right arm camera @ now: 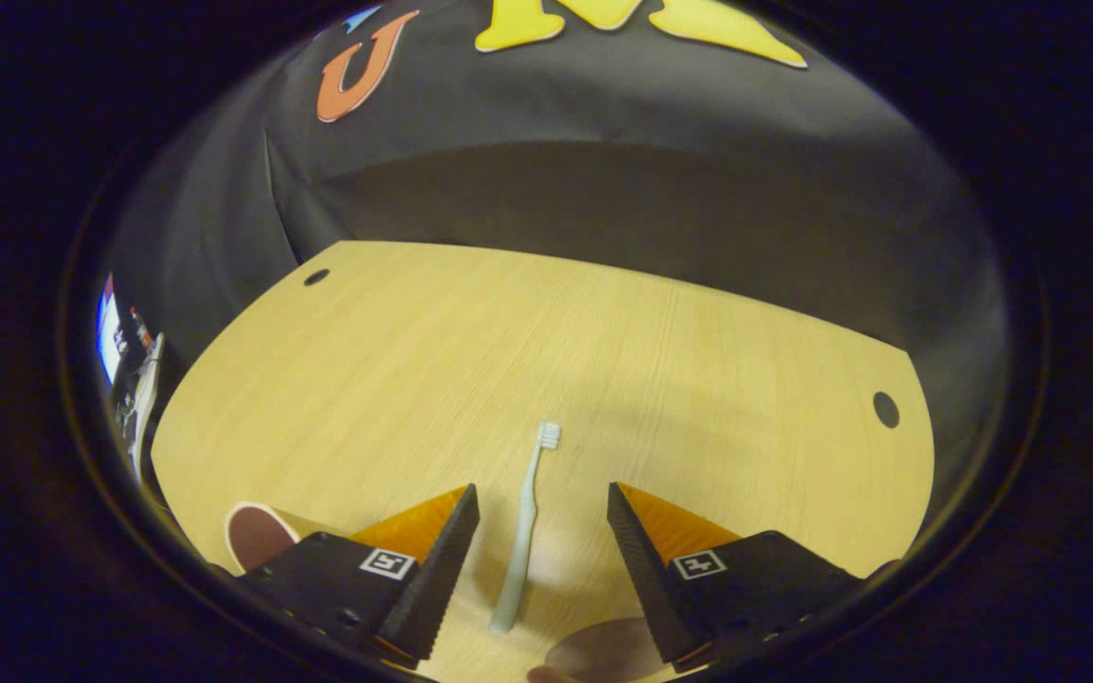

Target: Put the toothbrush and toothpaste on the desktop into the cup, then pick up the cup and place it on the coaster on the desktop.

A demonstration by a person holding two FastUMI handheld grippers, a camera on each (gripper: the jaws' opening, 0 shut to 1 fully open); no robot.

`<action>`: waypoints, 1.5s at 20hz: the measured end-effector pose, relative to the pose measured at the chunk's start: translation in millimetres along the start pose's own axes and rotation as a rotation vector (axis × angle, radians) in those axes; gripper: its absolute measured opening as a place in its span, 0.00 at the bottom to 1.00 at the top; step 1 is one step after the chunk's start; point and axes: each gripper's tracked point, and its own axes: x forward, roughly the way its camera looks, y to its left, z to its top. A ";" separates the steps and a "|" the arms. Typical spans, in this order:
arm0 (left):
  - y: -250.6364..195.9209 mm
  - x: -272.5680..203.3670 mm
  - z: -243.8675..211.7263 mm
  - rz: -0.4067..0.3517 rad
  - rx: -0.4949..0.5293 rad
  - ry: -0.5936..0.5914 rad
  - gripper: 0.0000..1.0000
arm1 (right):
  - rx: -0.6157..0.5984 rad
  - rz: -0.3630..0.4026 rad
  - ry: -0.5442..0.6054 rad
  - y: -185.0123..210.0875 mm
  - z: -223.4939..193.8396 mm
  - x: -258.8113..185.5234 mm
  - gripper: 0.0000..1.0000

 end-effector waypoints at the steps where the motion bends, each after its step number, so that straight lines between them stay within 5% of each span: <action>1: 2.1 0.5 -2.6 0.004 0.005 0.004 0.98 | 0.006 -0.002 0.001 0.5 -1.2 6.0 0.77; 8: 18.6 3.3 -11.1 0.038 0.008 0.026 0.98 | 0.012 -0.008 0.026 10.7 -7.6 27.3 0.58; 11: 20.9 3.7 -13.1 0.045 0.004 0.028 0.99 | 0.018 0.027 0.038 16.3 -10.3 23.5 0.10; 12: 20.0 3.3 -14.3 0.043 0.002 0.030 0.98 | 0.016 0.023 0.033 14.2 -4.5 25.5 0.13; 13: 18.2 3.8 -14.8 0.042 0.003 0.031 0.98 | 0.019 0.031 0.038 16.3 -10.5 22.5 0.00; 16: 18.2 4.1 -16.0 0.045 0.015 0.030 0.98 | 0.033 0.076 0.019 18.5 -6.9 17.4 0.00; 21: 15.6 5.4 -14.8 0.050 0.028 0.024 0.98 | 0.063 0.103 -0.182 16.2 38.6 -26.5 0.00; 25: 11.8 4.4 -14.4 0.050 0.038 0.014 0.98 | 0.096 0.148 -0.439 24.4 90.9 -85.7 0.00; 30: 7.0 2.8 -16.0 0.051 0.050 0.009 0.98 | -0.010 0.198 -0.785 62.0 125.2 -159.1 0.00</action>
